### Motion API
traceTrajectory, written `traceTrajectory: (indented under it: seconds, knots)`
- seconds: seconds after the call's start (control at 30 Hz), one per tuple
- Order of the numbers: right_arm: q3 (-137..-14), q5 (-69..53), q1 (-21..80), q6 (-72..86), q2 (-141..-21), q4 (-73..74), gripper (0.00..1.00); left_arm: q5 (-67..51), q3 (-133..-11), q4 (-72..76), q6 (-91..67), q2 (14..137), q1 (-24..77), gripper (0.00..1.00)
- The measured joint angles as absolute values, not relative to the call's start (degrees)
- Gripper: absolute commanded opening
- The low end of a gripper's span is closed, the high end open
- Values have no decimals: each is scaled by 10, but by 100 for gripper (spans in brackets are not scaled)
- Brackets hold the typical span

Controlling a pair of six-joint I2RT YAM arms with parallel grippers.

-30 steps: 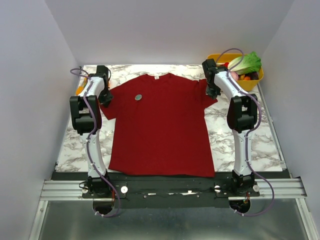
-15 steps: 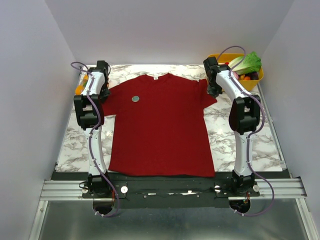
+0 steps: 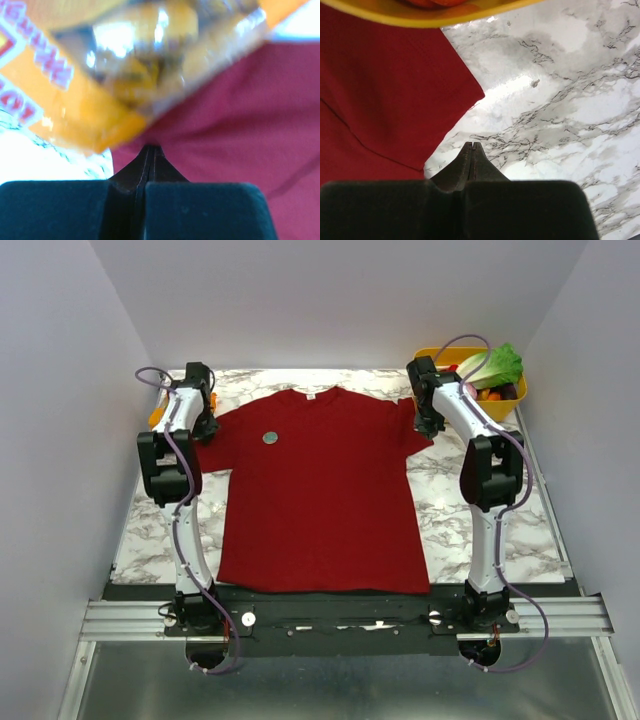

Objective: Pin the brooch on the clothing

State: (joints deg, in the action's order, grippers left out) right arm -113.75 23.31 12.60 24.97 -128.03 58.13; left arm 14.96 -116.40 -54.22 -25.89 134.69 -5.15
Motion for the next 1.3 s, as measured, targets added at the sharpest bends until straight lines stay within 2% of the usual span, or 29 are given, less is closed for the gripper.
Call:
traceTrajectory:
  seconds: [0.2,0.4,0.67,0.97,1.13,1.3]
  knots:
    - [-1113,221,134,247,-1231,580,1,68,-1022,-441,-260,1187,-41,2]
    - [-1084,209,137,245,-1170,576,1,37,-1011,-384,-259,1100,29,2]
    - [-1059,206,137,245,-1146,570,1,25,-1096,-389,-253,1165,199,1]
    - [-1021,188,137,246,-1148,559,1,13,-1198,-403,-254,1258,288,1]
    - [-1009,172,137,246,-1152,550,1,2,-1180,-397,-262,1263,332,0]
    - [-994,157,137,244,-1152,543,1,-8,-1076,-360,-276,1258,372,0]
